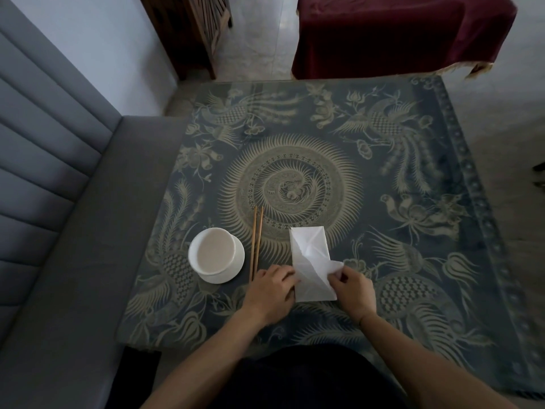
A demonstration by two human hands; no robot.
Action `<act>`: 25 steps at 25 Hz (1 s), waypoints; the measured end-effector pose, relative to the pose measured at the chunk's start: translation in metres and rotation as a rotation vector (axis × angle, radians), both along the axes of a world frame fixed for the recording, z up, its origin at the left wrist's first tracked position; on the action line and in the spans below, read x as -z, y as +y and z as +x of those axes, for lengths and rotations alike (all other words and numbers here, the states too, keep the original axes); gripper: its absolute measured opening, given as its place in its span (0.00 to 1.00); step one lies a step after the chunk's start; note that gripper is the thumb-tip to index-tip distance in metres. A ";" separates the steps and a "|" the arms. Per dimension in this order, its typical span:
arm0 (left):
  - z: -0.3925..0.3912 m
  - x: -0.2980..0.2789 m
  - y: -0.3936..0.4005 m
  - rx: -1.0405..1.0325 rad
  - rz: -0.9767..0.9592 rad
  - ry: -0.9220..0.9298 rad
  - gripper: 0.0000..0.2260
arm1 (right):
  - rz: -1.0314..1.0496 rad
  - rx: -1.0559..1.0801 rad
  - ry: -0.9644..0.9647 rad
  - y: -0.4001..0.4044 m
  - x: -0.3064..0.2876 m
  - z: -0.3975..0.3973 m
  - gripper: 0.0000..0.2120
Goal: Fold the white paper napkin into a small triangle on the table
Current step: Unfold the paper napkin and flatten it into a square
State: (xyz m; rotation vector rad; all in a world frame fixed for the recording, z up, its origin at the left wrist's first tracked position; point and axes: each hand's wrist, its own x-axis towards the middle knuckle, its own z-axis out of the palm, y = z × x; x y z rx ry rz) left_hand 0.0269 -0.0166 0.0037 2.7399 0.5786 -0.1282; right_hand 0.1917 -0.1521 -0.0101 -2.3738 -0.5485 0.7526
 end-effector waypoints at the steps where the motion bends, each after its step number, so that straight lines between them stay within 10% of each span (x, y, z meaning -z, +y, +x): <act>1: -0.003 0.003 -0.001 0.075 0.018 0.035 0.17 | 0.001 0.045 0.025 -0.002 0.001 0.003 0.14; 12: -0.005 0.009 -0.006 0.035 -0.008 0.013 0.23 | 0.026 0.233 0.116 -0.023 0.015 0.025 0.11; 25: 0.067 -0.007 0.032 -0.357 -0.615 0.061 0.35 | 0.010 0.089 0.057 -0.024 0.008 0.019 0.13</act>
